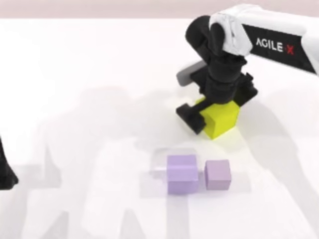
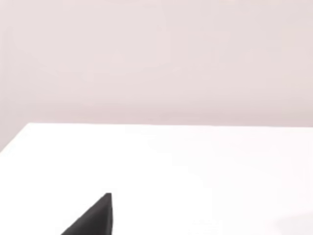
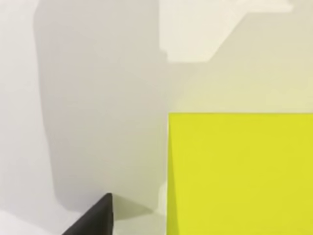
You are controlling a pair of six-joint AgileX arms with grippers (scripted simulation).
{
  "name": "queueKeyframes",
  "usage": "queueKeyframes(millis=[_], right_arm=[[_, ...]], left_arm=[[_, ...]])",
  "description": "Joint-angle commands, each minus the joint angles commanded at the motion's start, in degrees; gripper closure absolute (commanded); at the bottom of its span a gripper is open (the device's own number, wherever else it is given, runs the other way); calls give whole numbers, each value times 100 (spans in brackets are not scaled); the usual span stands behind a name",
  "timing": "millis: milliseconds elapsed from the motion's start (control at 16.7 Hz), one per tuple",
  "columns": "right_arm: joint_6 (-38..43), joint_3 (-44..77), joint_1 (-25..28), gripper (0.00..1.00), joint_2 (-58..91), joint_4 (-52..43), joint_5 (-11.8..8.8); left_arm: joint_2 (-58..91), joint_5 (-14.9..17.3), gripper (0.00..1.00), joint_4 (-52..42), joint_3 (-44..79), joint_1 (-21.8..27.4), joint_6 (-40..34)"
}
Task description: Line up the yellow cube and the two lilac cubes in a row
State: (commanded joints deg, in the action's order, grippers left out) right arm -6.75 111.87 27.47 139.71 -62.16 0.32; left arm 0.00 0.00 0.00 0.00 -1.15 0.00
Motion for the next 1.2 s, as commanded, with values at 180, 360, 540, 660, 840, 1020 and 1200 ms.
queueKeyframes(millis=[180, 360, 540, 660, 840, 1020, 1200], right_arm=[[0, 0, 0, 23, 0, 0, 0], [0, 0, 0, 45, 0, 0, 0], [0, 0, 0, 68, 0, 0, 0], [0, 0, 0, 83, 0, 0, 0], [0, 0, 0, 100, 0, 0, 0], [0, 0, 0, 100, 0, 0, 0], [0, 0, 0, 100, 0, 0, 0]], left_arm=[[0, 0, 0, 0, 0, 0, 0], [0, 0, 0, 0, 0, 0, 0], [0, 0, 0, 0, 0, 0, 0], [0, 0, 0, 0, 0, 0, 0], [0, 0, 0, 0, 0, 0, 0], [0, 0, 0, 0, 0, 0, 0], [0, 0, 0, 0, 0, 0, 0]])
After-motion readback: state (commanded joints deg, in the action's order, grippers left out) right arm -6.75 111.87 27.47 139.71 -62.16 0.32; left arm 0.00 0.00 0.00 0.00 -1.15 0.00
